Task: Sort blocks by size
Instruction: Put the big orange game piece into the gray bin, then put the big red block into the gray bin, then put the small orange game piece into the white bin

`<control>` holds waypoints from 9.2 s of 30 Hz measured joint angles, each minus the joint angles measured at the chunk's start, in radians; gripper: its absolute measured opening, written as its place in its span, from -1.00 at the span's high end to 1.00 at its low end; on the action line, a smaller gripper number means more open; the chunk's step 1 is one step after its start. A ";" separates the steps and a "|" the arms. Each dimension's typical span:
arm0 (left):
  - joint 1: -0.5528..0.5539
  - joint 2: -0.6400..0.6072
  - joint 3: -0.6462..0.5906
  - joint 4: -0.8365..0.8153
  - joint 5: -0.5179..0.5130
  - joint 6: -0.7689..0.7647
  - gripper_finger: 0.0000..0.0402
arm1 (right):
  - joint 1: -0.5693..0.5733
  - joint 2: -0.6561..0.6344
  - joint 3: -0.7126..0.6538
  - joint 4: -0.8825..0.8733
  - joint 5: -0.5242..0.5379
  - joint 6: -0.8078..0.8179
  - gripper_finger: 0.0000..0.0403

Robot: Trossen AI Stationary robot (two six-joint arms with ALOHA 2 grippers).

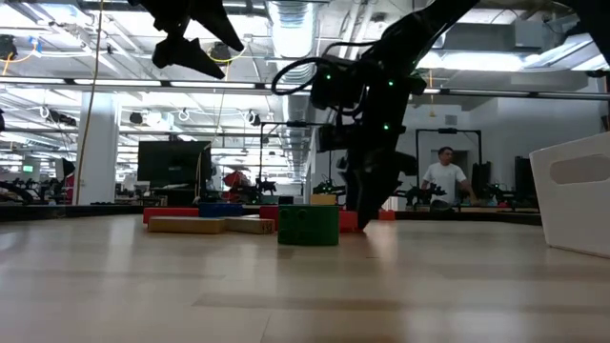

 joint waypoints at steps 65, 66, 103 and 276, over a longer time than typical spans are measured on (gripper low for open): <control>0.165 0.152 0.001 0.347 0.203 0.566 -0.49 | 1.114 -0.425 -0.163 -0.235 -0.106 2.336 -0.25; 0.165 0.154 0.001 0.340 0.214 0.560 -0.49 | 1.110 -0.439 -0.163 -0.243 -0.106 2.328 -0.28; 0.111 0.548 0.006 0.259 0.276 -0.044 -0.49 | 0.146 -0.695 -0.162 -0.328 0.207 0.737 -0.31; 0.230 0.451 0.313 0.078 0.541 0.572 -0.16 | 1.065 -0.769 -0.389 -0.342 -0.183 2.198 -0.33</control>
